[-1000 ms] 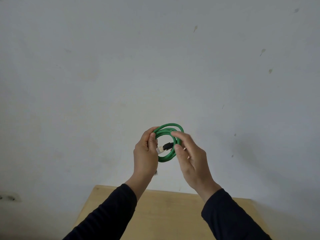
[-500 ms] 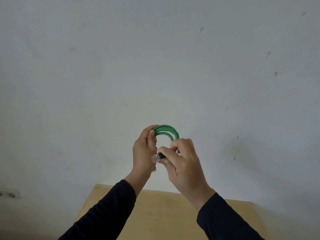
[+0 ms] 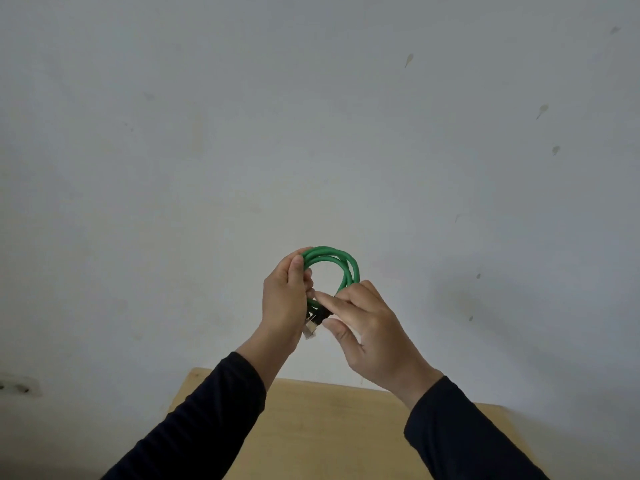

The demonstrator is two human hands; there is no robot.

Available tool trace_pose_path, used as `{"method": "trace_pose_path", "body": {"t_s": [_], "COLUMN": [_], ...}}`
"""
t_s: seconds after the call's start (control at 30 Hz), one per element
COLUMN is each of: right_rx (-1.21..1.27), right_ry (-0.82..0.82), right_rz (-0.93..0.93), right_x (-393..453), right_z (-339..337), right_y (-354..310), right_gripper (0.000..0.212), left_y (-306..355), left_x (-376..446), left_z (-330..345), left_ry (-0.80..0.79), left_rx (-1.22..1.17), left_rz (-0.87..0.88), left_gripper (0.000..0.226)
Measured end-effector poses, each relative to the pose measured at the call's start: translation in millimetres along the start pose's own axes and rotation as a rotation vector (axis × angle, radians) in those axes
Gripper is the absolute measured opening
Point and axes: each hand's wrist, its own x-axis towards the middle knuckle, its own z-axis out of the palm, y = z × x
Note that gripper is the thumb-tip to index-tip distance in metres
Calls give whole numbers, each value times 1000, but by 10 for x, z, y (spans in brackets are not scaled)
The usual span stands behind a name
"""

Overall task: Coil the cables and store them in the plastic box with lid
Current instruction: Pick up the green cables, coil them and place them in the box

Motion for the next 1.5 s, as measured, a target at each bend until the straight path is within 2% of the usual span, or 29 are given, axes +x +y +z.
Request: {"method": "trace_pose_path", "body": {"t_s": [0.07, 0.13, 0.2, 0.3, 0.4, 0.53, 0.73, 0.83, 1.0, 1.2, 1.4, 1.5], "right_rx": [117, 112, 90, 230, 386, 326, 282, 278, 262, 266, 286, 290], "right_ry": [94, 241, 302, 214, 174, 218, 226, 222, 158, 3, -66, -129], "right_rz": [75, 186, 342, 522, 613, 691, 835, 910, 1010, 1117, 1203, 1231], "right_x": [-2, -1, 3, -27, -73, -190, -632, -961, -1638, -2387, -2722, -2823], "right_z": [-28, -19, -6, 7, 30, 160, 392, 495, 565, 574, 659, 725], "right_y": [-2, 24, 44, 17, -66, -147, -314, -458, -727, -958, -1021, -1007], "right_gripper": [28, 28, 34, 37, 40, 38, 37, 37, 35, 35, 36, 38], "left_y": [-34, -61, -84, -131, -209, -323, -651, -895, -1325, -1617, -1828, -1910], "left_x": [-19, -45, -71, -103, -157, -286, -563, -820, -1415, -2080, -2320, -2372], "left_z": [-24, -36, -38, -56, -91, -149, -324, -450, -728, -936, -1025, -1094], "left_ry": [-12, -41, -60, -62, -58, -51, -24, -24, -52, -76, -23, -50], "left_rx": [22, 19, 21, 26, 14, 9, 173, 183, 295, 439, 511, 612], "left_rz": [19, 38, 49, 41, -4, -87, -188, -265, -345, -424, -482, -481], "left_gripper": [31, 32, 32, 32, 33, 34, 31, 28, 23, 23, 17, 18]}}
